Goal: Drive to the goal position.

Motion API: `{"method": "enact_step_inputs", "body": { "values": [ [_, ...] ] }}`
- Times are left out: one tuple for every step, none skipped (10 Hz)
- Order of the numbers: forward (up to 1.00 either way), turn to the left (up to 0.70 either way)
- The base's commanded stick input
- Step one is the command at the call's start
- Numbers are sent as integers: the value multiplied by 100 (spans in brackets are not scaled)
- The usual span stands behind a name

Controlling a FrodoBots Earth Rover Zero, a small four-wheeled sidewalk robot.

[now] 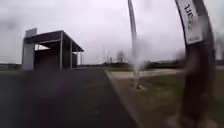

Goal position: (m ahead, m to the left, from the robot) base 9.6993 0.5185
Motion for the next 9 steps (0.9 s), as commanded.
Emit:
{"method": "enact_step_inputs", "body": {
  "values": [
    [100,0],
    [100,0],
    [100,0],
    [100,0],
    [100,0],
    [100,0],
    [100,0],
    [100,0],
    [100,0]
  ]
}}
